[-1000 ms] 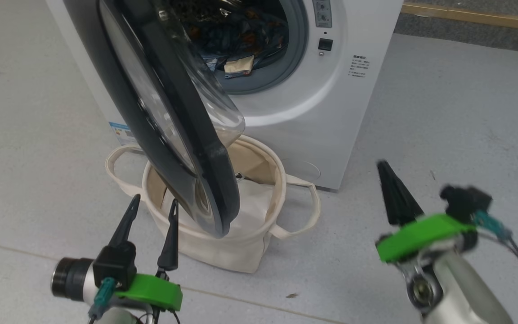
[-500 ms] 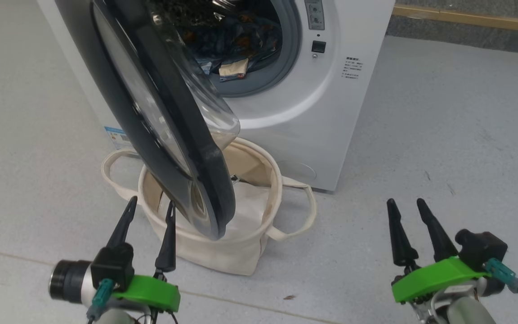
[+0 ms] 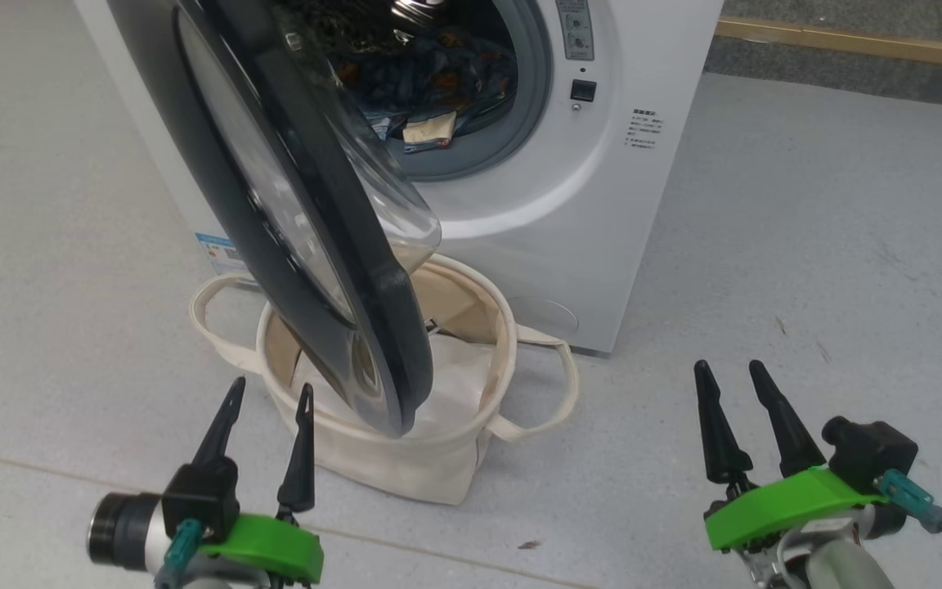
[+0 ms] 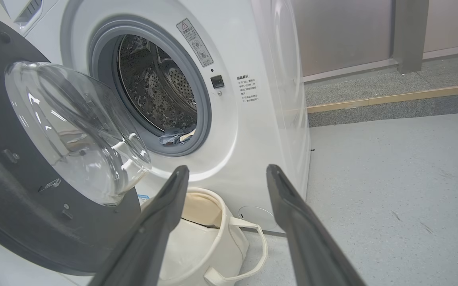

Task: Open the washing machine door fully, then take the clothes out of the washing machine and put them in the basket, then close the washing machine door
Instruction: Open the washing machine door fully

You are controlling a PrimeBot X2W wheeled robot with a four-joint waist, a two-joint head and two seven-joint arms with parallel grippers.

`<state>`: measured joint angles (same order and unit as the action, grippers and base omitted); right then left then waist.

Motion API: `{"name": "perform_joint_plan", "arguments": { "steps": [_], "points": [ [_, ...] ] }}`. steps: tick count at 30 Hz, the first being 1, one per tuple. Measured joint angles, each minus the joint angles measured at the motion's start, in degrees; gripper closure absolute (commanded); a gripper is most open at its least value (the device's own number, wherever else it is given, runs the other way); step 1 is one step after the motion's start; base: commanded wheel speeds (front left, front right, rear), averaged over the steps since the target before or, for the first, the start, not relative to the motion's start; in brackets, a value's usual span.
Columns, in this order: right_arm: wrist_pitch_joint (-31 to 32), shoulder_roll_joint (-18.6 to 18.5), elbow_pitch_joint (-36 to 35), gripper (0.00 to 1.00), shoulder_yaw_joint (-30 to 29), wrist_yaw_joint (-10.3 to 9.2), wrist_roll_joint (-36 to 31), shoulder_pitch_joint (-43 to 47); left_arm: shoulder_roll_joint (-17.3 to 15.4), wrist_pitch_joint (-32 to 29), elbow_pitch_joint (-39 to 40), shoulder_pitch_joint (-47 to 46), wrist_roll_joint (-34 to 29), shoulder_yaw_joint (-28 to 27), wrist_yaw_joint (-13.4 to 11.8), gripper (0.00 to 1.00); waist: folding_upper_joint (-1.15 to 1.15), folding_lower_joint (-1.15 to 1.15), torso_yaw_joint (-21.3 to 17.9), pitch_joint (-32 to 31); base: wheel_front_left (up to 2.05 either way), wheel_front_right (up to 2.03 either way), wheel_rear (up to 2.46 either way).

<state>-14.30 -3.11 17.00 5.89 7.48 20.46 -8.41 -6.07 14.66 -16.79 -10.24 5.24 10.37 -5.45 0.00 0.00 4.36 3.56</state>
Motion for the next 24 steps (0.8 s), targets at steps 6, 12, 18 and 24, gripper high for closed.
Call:
{"name": "perform_joint_plan", "arguments": {
  "steps": [6, 12, 18, 24],
  "points": [
    [0.0, 0.0, -0.2, 0.00, 0.0, 0.00, 0.3, 0.0, 0.1, 0.0, -0.6, 0.8, 0.0, 0.1, 0.0, 0.00, 0.00, 0.00, 0.6, -0.2, 0.00, 0.00, 0.00],
    [0.0, 0.0, -0.2, 0.00, 0.0, 0.00, 0.3, 0.0, 0.2, 0.0, -0.6, 0.9, 0.0, 0.1, 0.0, 0.00, 0.00, 0.00, 0.9, -0.3, 0.00, 0.00, 0.00],
    [0.0, 0.0, -0.3, 0.00, -0.1, 0.00, 0.3, 0.0, 0.2, 0.0, -0.5, 0.9, 0.0, 0.1, 0.0, 0.00, 0.00, 0.00, 0.8, 0.0, 0.00, 0.00, 0.00],
    [0.0, 0.0, -0.3, 0.00, 0.0, 0.00, 0.8, -0.1, 0.2, 0.0, -0.4, 0.9, 0.0, -0.1, 0.0, 0.00, 0.00, 0.00, 0.9, 0.5, 0.00, 0.00, 0.00]
  ]
}}
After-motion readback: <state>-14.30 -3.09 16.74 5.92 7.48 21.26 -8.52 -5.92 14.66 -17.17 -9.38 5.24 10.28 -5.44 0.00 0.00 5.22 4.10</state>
